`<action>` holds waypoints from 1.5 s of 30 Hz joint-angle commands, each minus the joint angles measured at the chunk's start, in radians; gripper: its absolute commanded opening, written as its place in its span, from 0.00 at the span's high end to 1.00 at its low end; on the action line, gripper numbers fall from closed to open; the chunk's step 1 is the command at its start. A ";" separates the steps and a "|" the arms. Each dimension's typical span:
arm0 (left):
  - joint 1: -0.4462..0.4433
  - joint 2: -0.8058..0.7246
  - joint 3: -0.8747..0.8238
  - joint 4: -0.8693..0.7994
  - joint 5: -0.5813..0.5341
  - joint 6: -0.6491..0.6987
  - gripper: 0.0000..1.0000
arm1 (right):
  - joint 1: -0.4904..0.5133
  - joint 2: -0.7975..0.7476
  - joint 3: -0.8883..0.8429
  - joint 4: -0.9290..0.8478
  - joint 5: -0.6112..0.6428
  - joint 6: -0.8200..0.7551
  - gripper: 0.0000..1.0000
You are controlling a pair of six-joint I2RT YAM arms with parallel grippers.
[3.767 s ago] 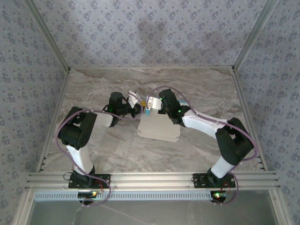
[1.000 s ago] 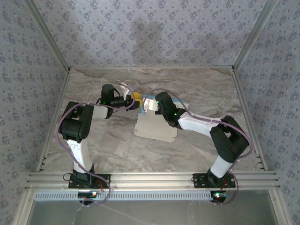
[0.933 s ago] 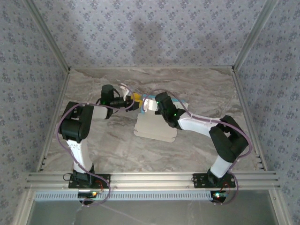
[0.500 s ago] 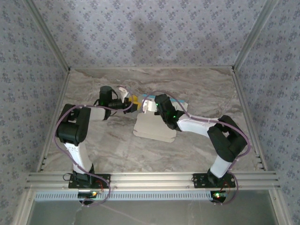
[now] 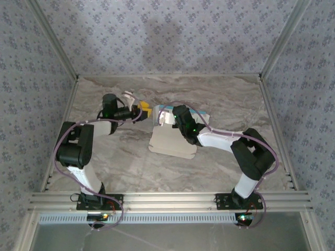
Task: Fold the paper box
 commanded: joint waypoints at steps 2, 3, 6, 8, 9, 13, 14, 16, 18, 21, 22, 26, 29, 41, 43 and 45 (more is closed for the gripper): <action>0.019 -0.025 -0.008 0.020 -0.067 0.019 0.56 | 0.004 0.003 -0.016 -0.040 -0.010 0.000 1.00; 0.016 -0.019 0.007 -0.029 -0.049 0.041 0.56 | 0.005 0.005 -0.014 -0.046 -0.013 0.003 1.00; -0.010 -0.001 0.041 -0.202 -0.033 0.153 0.56 | 0.004 0.011 -0.006 -0.051 -0.014 0.004 1.00; -0.038 0.008 0.068 -0.337 -0.041 0.249 0.56 | 0.003 0.016 -0.001 -0.054 -0.014 0.005 1.00; -0.053 0.016 0.089 -0.405 -0.044 0.297 0.56 | 0.003 0.016 0.002 -0.057 -0.015 0.007 1.00; -0.081 0.043 0.123 -0.490 -0.043 0.350 0.56 | 0.005 0.018 0.012 -0.070 -0.021 0.011 1.00; -0.086 0.044 0.124 -0.489 -0.046 0.352 0.57 | 0.004 0.020 0.014 -0.072 -0.021 0.012 1.00; -0.093 0.047 0.127 -0.483 -0.050 0.352 0.57 | 0.005 0.018 0.015 -0.075 -0.024 0.016 1.00; -0.096 0.053 0.132 -0.483 -0.054 0.352 0.57 | 0.006 0.020 0.016 -0.079 -0.023 0.017 1.00; -0.082 0.029 0.095 -0.388 -0.036 0.304 0.60 | 0.004 0.020 0.023 -0.094 -0.023 0.021 1.00; -0.077 0.021 0.083 -0.350 -0.028 0.283 0.60 | 0.003 0.020 0.022 -0.094 -0.025 0.021 1.00; -0.045 -0.016 0.071 -0.307 -0.005 0.261 0.62 | 0.000 0.018 0.029 -0.100 -0.026 0.020 1.00; -0.006 -0.039 0.028 -0.169 -0.008 0.179 0.62 | 0.000 0.018 0.032 -0.105 -0.027 0.018 1.00; 0.000 0.030 0.115 -0.245 -0.056 0.210 0.65 | 0.009 0.009 0.030 -0.113 -0.027 0.010 1.00; -0.029 0.042 0.171 -0.388 -0.065 0.294 0.64 | 0.010 0.009 0.031 -0.115 -0.025 0.010 1.00; -0.053 0.055 0.208 -0.462 -0.089 0.333 0.64 | 0.012 0.010 0.033 -0.114 -0.024 0.012 1.00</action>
